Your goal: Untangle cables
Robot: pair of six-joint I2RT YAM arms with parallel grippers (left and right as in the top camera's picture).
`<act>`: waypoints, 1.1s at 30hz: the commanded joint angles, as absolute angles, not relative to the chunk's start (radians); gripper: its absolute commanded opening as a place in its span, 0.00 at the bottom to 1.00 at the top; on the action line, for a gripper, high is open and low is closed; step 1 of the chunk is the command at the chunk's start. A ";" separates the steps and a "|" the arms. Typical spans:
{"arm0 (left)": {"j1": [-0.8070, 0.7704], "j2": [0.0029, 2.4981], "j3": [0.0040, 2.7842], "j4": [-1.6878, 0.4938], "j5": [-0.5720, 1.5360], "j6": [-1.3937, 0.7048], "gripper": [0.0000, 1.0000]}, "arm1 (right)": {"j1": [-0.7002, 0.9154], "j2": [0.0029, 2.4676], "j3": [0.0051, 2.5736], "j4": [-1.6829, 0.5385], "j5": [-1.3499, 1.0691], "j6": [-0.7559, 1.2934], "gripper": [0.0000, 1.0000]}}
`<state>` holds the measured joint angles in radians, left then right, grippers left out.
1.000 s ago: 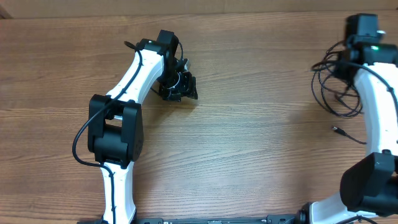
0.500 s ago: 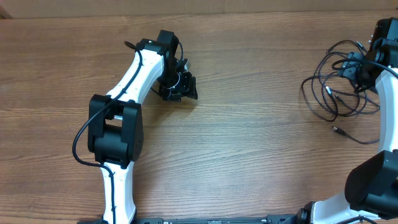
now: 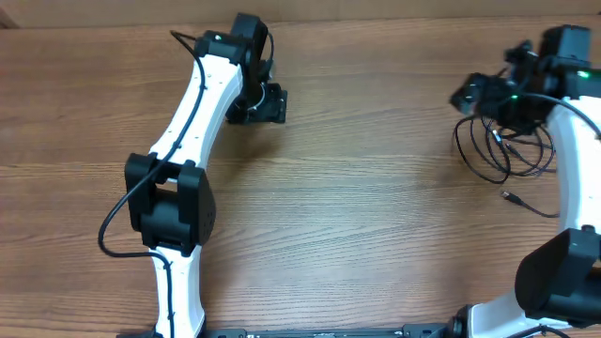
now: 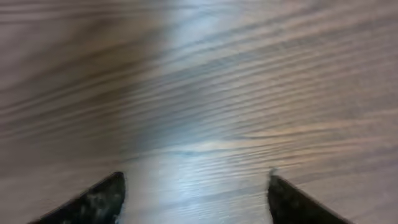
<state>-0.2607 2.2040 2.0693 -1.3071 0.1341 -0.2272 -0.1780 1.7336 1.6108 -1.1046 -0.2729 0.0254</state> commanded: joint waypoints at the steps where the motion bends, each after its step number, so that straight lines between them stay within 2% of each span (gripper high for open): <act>1: -0.234 2.152 2.157 -1.401 -0.071 -0.357 0.75 | -0.054 1.730 1.617 -1.094 -0.201 -0.022 1.00; 5: -0.161 2.150 2.170 -1.535 -0.078 -0.439 0.76 | 0.070 1.730 1.617 -1.108 -0.128 -0.031 1.00; 10: -0.066 2.150 2.170 -1.680 -0.078 -0.445 0.76 | 0.114 1.730 1.617 -1.143 -0.131 -0.013 1.00; 15: -0.020 2.117 2.125 -1.691 -0.017 -0.378 0.75 | 0.096 1.730 1.617 -1.266 -0.131 0.060 1.00; 24: -0.022 1.910 1.860 -1.690 -0.062 -0.381 0.75 | 0.093 1.730 1.617 -1.478 -0.119 0.060 1.00; 26: -0.021 1.839 1.788 -1.676 -0.074 -0.381 0.76 | 0.093 1.728 1.617 -1.483 -0.109 0.060 1.00; 33: -0.021 1.460 1.414 -1.336 -0.081 -0.370 0.78 | 0.085 1.582 1.476 -1.315 -0.067 0.087 1.00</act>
<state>-0.0181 1.6142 1.5463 -1.4143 -0.0654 -0.3859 0.0978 1.6882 1.5356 -1.3579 -0.0921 0.0647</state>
